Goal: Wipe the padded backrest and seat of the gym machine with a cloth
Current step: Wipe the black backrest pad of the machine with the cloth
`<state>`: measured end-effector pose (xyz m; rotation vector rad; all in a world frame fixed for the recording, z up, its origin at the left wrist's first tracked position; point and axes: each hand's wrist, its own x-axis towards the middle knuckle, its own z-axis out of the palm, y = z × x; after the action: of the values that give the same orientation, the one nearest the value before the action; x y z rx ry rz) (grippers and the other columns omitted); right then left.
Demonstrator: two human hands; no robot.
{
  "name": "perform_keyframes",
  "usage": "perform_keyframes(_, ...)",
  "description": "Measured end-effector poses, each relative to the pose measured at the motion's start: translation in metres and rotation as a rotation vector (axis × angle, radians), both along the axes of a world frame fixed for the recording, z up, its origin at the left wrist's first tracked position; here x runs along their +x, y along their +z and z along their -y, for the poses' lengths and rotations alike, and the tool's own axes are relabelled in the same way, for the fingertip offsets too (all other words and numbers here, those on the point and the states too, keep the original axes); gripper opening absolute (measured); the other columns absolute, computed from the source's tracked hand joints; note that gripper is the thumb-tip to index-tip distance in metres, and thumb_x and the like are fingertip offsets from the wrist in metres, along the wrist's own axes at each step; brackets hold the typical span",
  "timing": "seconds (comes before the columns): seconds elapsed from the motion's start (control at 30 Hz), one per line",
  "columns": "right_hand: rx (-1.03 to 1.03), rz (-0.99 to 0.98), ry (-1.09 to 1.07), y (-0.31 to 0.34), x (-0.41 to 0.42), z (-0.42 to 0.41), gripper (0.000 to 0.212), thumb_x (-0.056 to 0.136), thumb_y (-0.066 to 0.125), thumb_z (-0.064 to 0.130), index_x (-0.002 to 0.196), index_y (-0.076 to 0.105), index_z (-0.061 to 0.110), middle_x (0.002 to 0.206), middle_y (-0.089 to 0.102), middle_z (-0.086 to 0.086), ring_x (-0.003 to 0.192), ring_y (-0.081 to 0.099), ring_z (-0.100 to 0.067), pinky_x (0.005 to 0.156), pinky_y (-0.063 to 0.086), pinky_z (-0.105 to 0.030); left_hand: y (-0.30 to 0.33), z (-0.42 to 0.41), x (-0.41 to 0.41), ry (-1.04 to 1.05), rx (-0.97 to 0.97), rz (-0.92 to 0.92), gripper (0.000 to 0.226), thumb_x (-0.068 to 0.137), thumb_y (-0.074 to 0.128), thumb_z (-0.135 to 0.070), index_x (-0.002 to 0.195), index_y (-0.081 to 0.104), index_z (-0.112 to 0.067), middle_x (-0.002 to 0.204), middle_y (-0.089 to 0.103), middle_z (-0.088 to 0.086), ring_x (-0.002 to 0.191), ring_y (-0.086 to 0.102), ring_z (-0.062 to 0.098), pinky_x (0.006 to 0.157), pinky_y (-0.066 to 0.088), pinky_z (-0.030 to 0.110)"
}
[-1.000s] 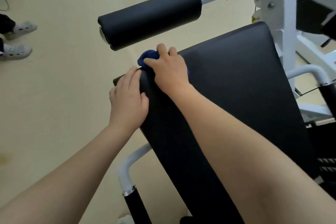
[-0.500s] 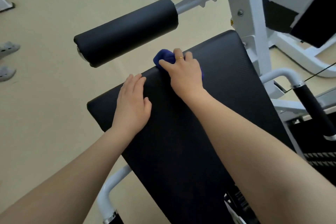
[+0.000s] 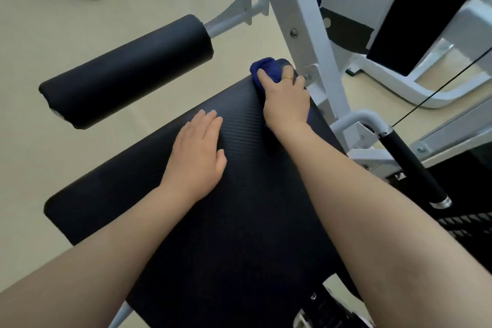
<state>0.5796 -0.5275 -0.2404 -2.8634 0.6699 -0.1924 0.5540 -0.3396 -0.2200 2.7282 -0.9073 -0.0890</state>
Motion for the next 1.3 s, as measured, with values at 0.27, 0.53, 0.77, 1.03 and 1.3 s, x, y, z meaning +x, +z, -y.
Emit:
perform_keyframes(0.27,0.299,0.055,-0.244,-0.003,0.002,0.039,0.053,0.089,0.034,0.002,0.134,0.036,0.03,0.143,0.027,-0.016,0.117,0.04,-0.039,0.088,0.038,-0.043,-0.009,0.039,-0.008,-0.019,0.022,0.051,0.059,0.084,0.062,-0.019,0.137,0.041,-0.004,0.143,0.04,0.016,0.133,0.034,0.032,0.106,0.029,0.045)
perform_keyframes(0.53,0.425,-0.182,-0.341,-0.028,-0.103,0.067,0.04,0.089,0.04,0.007,0.122,0.047,0.028,0.127,0.04,-0.014,0.098,0.051,-0.036,0.073,0.04,-0.037,-0.004,0.048,-0.045,-0.062,0.239,-0.01,0.085,0.078,0.06,-0.055,0.144,0.022,-0.017,0.142,0.027,0.005,0.128,0.031,0.024,0.103,0.025,0.038)
perform_keyframes(0.77,0.523,-0.165,-0.252,-0.023,-0.112,0.072,0.05,0.087,0.039,0.005,0.132,0.045,0.028,0.129,0.042,-0.018,0.112,0.047,-0.037,0.082,0.037,-0.034,-0.016,0.053,-0.072,-0.16,0.22,0.081,0.091,0.053,0.079,-0.057,0.124,0.051,-0.006,0.122,0.05,0.015,0.118,0.046,0.033,0.1,0.034,0.046)
perform_keyframes(1.03,0.52,-0.457,-0.62,-0.052,-0.246,0.079,0.044,0.082,0.043,0.005,0.117,0.055,0.03,0.115,0.055,-0.013,0.099,0.056,-0.036,0.072,0.042,-0.034,-0.027,0.052,-0.112,-0.238,0.467,-0.064,0.12,0.068,0.063,-0.065,0.146,-0.01,-0.012,0.155,-0.011,0.012,0.143,-0.01,0.031,0.115,-0.003,0.044)
perform_keyframes(1.3,0.687,-0.22,-0.441,-0.051,-0.202,0.093,0.055,0.077,0.038,-0.002,0.119,0.058,0.027,0.114,0.06,-0.009,0.104,0.054,-0.031,0.081,0.043,-0.032,-0.053,0.058,-0.129,-0.383,0.456,0.101,0.116,0.056,0.073,-0.064,0.145,0.022,-0.01,0.153,0.019,0.016,0.142,0.015,0.034,0.114,0.013,0.048)
